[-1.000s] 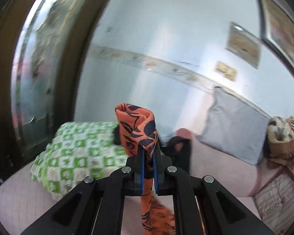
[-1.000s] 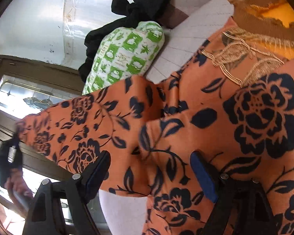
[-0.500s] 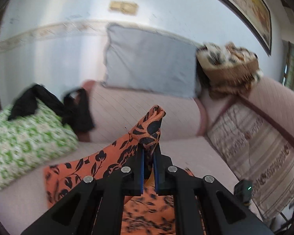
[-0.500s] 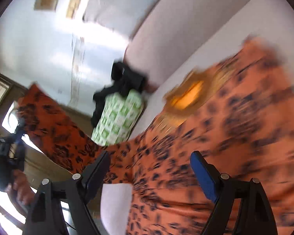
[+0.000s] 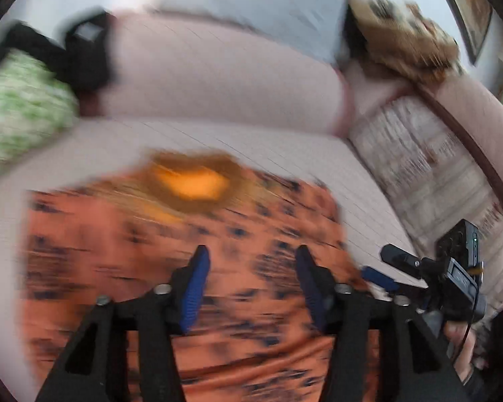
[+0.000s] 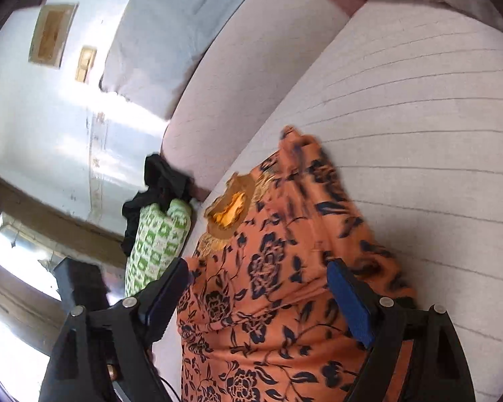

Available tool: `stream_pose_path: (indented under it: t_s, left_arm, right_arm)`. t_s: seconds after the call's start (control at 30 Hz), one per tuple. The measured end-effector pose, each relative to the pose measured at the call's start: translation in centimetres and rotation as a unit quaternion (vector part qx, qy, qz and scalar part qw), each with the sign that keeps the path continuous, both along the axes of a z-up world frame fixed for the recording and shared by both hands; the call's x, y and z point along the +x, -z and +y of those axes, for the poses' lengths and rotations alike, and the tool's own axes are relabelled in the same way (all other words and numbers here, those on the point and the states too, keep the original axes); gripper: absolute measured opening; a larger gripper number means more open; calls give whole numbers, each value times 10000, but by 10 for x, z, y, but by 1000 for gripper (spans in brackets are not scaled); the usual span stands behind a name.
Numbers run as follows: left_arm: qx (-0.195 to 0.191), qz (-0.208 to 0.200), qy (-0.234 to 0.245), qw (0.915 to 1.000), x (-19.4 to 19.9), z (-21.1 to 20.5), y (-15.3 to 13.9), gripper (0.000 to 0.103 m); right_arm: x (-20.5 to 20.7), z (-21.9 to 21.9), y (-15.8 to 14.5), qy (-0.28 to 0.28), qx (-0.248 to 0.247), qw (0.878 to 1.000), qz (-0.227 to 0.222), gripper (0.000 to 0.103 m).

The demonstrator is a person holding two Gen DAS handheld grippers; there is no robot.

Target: Fold small clothes

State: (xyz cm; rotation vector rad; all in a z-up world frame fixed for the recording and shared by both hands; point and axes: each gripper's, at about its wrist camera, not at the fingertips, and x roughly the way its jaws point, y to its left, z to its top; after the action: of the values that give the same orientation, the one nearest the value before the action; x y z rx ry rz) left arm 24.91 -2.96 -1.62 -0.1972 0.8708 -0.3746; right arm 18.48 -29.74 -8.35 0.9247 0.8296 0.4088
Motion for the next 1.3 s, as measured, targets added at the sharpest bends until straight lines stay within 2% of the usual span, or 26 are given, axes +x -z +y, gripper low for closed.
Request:
stream_pose_path:
  t_s: [0.03,0.1,0.2,0.27,0.3,0.33,0.37,0.4,0.43,0.53,0.6,0.63,0.7,0.73,0.77,0.87,0.93,1.0,1.03,1.07,1.13,1.17,1.2,1.23,1.27,1.3]
  left_arm:
    - [105,-170,-221,9996,-7,22,-5,68]
    - [494,-395,-737,9953,-19,65,-6,69]
    - [673,-10,-1291,9893,-24,118,18,69]
    - [669,408,-1512,9854,-19,140,46,69]
    - [741,580,-1553,9834,-17,144,59,69]
    - [782,694,-1493,9832,-16,146,68,69]
    - [939,932,-1332,9822,-12,144,82,68]
    - [1208,1124,-1312,9775,-9,142,91,64]
    - [1386,1204,-1329,9740,-8,140,98,64]
    - [1271,1109,-1452,9749,-17,142,95,65]
    - [1265,1054,-1554,9740,-24,144,87,64]
    - [1199,997,-1543,9757,-28,144,80,64]
    - [1112,703,-1472,9803,-39,147,63,64]
    - [1058,500,-1403,9832,-41,142,52,64]
    - [1020,403,-1348,9848,-41,139,47,64]
    - [1048,303,-1152,9873,-28,121,43,64]
    - [1111,544,-1235,9846,-13,117,55,64]
    - [1421,904,-1425,9754,4,116,76,64]
    - [1627,1085,-1593,9677,7,118,87,65]
    - [1548,1222,-1707,9654,8,124,96,67]
    - [1192,1191,-1842,9683,3,133,96,69]
    - [1184,1209,-1869,9677,1,134,95,70]
    - [1147,1225,-1869,9679,-1,136,93,70]
    - [1120,1255,-1879,9677,-5,139,91,70]
    - [1125,1262,-1918,9668,-13,142,86,69]
    - [1138,1221,-1927,9670,-19,144,80,69]
  right_arm:
    - [5,5,-1,18,-180,9998,46,87]
    - [17,19,-2,133,-884,9959,161,87]
    - [37,47,6,-150,-2038,9770,610,84]
    - [43,62,14,-293,-2540,9627,887,65]
    - [44,67,14,-317,-2744,9568,911,61]
    - [44,73,11,-367,-3000,9490,897,46]
    - [44,78,8,-377,-3295,9393,883,12]
    - [43,78,5,-341,-3366,9368,889,9]
    - [43,78,3,-297,-3442,9341,897,9]
    - [41,79,0,-213,-3822,9192,928,9]
    - [41,71,5,-193,-3694,9234,1029,16]
    - [39,68,2,-83,-3650,9257,991,28]
    - [28,61,-16,247,-3484,9341,740,42]
    - [23,57,-24,360,-3419,9373,578,57]
    - [21,59,-35,432,-3283,9428,380,61]
    - [34,79,-54,-147,-2493,9681,-183,64]
    - [61,99,-43,-851,-1954,9770,-93,74]
    - [91,106,-16,-1252,-1601,9787,294,74]
    - [104,100,-4,-1120,-1794,9766,386,74]
    - [115,80,14,-679,-1952,9755,754,70]
    - [111,42,32,-33,-808,9919,980,48]
    - [103,36,27,124,-856,9926,853,46]
    - [100,40,19,70,-1239,9894,755,47]
    - [98,46,12,-58,-1643,9841,667,53]
    - [94,50,8,-110,-1783,9817,661,64]
    - [88,48,2,19,-1882,9796,704,67]
